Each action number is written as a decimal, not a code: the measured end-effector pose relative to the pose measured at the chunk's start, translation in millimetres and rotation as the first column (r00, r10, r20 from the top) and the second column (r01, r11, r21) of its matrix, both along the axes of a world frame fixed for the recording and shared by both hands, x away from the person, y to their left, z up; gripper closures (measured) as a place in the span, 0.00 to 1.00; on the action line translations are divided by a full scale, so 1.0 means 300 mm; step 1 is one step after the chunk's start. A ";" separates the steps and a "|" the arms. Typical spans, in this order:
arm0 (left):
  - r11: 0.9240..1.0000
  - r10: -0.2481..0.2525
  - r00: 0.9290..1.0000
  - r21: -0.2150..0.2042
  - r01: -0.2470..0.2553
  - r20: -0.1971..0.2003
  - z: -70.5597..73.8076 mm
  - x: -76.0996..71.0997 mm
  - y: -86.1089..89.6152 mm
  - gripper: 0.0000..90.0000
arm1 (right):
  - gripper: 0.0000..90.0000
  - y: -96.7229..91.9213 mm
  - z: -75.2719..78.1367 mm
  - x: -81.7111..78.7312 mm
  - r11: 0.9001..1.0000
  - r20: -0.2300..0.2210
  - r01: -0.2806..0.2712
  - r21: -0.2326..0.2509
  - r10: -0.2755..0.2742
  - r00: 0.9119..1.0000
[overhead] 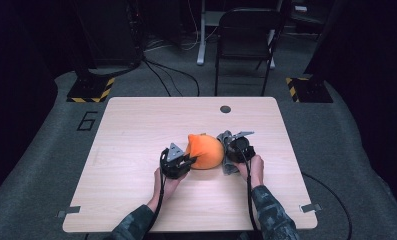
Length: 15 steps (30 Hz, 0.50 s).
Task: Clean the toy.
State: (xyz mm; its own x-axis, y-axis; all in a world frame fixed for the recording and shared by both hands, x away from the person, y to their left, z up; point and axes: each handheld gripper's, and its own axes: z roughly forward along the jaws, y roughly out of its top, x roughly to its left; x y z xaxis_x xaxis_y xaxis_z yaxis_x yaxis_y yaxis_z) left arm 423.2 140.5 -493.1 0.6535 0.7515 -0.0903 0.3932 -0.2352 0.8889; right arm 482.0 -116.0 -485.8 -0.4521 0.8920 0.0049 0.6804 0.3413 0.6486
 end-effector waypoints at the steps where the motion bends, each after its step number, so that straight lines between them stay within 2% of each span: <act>1: 1.000 0.003 1.000 0.002 -0.003 0.004 0.000 0.001 0.001 0.85 | 0.81 -0.003 -0.001 0.001 1.000 0.001 0.005 0.002 -0.005 1.000; 4: 1.000 0.000 1.000 0.006 -0.001 0.006 0.000 0.002 0.002 0.85 | 0.81 -0.013 0.034 -0.005 1.000 0.036 0.011 0.020 -0.011 0.999; 8: 1.000 -0.005 1.000 0.012 0.005 0.009 0.000 0.001 0.001 0.85 | 0.81 -0.026 0.116 -0.028 0.997 0.104 0.005 0.071 -0.012 0.995; 9: 1.000 -0.004 1.000 0.011 0.004 0.009 0.000 0.001 0.001 0.85 | 0.81 -0.029 0.140 -0.035 0.996 0.131 -0.010 0.086 -0.002 0.991; 10: 1.000 -0.004 1.000 0.009 0.004 0.008 0.000 0.002 0.002 0.85 | 0.81 -0.030 0.155 -0.039 0.995 0.137 -0.022 0.094 0.009 0.990; 12: 1.000 -0.006 1.000 0.011 0.005 0.006 0.000 0.000 0.001 0.85 | 0.81 -0.016 0.199 -0.056 0.988 0.168 -0.050 0.144 0.025 0.985; 15: 1.000 -0.004 1.000 0.015 0.004 0.012 0.001 -0.001 0.000 0.85 | 0.81 0.034 0.248 -0.085 0.981 0.205 -0.115 0.159 0.081 0.975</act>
State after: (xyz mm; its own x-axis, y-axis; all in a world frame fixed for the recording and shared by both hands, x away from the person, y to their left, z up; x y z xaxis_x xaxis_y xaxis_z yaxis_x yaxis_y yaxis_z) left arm 422.9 140.4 -492.8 0.6578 0.7498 -0.0711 0.3812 -0.2500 0.8900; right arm 456.4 -105.8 -411.4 -0.5447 0.8369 0.0538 0.5022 0.2741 0.8202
